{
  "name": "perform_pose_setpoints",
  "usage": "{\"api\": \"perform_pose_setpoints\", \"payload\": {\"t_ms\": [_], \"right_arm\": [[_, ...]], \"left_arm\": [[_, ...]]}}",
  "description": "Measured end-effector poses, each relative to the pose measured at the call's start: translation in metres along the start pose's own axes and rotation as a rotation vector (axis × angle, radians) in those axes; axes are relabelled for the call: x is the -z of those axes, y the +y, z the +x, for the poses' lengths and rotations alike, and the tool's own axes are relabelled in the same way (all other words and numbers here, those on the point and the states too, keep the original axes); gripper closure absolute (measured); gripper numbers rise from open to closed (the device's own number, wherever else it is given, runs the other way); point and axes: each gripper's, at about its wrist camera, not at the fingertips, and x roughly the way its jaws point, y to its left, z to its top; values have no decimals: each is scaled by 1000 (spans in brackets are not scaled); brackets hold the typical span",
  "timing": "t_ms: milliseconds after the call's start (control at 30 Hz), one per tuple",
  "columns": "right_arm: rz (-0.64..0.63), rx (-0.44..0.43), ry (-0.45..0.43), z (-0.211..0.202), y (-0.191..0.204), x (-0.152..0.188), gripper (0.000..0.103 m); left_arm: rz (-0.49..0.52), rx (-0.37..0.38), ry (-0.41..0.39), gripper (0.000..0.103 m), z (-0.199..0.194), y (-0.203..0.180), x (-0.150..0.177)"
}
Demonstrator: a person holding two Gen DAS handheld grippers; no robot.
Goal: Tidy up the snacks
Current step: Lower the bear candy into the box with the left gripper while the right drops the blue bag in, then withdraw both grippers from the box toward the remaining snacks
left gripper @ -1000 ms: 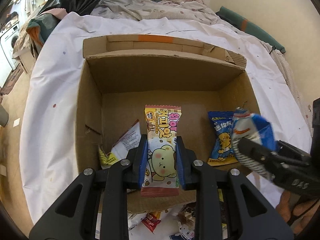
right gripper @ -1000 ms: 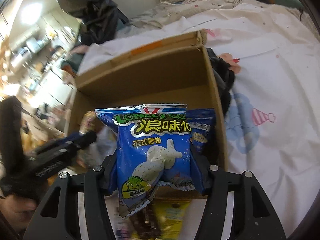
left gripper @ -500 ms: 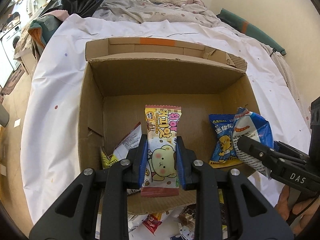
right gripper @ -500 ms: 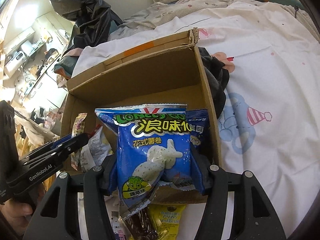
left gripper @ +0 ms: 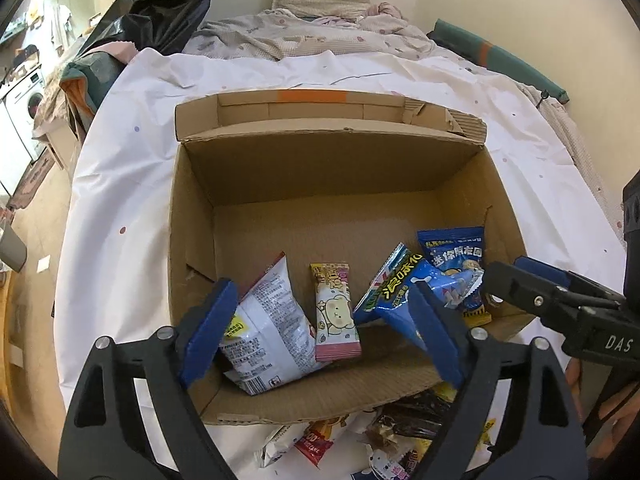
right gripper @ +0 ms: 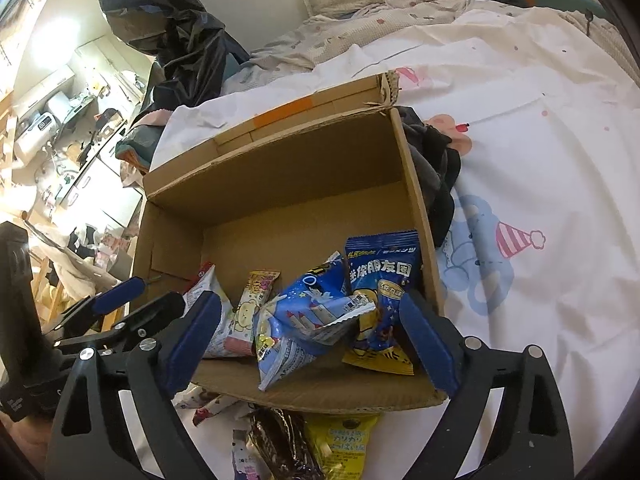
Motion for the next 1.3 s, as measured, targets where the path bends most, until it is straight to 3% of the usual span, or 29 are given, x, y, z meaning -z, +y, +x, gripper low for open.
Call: {"api": "perform_pose_setpoints", "payload": {"t_ms": [300, 600, 900, 1100, 1300], "right_arm": [[-4, 10, -11, -3, 0, -2, 10], [-15, 15, -48, -17, 5, 1, 10], [-147, 71, -211, -68, 34, 16, 10], [-140, 30, -180, -83, 35, 33, 10], [-81, 51, -132, -89, 26, 52, 10]], "left_arm": [[-53, 2, 4, 18, 0, 12, 0], [-74, -4, -47, 18, -19, 20, 2], [-37, -20, -105, 18, -45, 15, 8], [-73, 22, -109, 17, -59, 23, 17], [-115, -11, -123, 12, -72, 30, 30]]}}
